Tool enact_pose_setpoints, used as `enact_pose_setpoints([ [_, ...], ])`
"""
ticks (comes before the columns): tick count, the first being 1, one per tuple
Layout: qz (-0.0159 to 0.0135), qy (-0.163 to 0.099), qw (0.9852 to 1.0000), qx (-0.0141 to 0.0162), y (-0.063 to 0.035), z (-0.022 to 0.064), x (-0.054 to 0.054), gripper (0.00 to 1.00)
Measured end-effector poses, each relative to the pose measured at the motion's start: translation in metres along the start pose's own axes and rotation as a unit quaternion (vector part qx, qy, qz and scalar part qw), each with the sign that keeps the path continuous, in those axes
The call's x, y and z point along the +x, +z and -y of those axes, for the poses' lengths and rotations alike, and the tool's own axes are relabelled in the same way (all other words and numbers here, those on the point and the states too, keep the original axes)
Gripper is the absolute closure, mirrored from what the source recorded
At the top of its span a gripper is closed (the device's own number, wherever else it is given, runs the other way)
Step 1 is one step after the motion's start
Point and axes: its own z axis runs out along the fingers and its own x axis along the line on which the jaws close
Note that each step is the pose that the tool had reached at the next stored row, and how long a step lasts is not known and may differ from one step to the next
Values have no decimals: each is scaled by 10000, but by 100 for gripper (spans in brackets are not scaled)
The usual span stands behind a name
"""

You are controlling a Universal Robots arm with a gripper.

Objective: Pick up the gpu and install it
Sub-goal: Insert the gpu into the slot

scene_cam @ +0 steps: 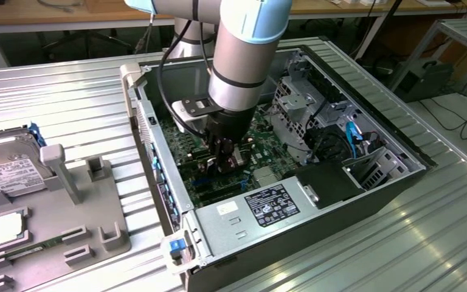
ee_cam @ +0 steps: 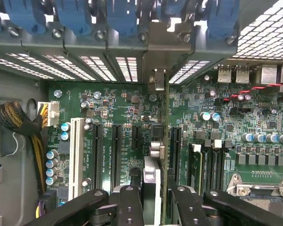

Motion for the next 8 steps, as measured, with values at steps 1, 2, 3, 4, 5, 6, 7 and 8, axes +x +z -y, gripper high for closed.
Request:
enact_pose_setpoints([
  [1, 1, 0, 10000, 0, 1, 0, 0, 71],
  [2, 2, 0, 10000, 0, 1, 0, 0, 71],
  [3, 7, 0, 10000, 1, 1, 0, -1, 71],
  [4, 9, 0, 10000, 1, 1, 0, -1, 71],
  [5, 12, 0, 10000, 2, 2, 0, -1, 71],
  [6, 14, 0, 10000, 2, 2, 0, -1, 69],
  [7, 13, 0, 10000, 1, 1, 0, 0, 69],
  [8, 13, 0, 10000, 1, -1, 0, 0, 63],
])
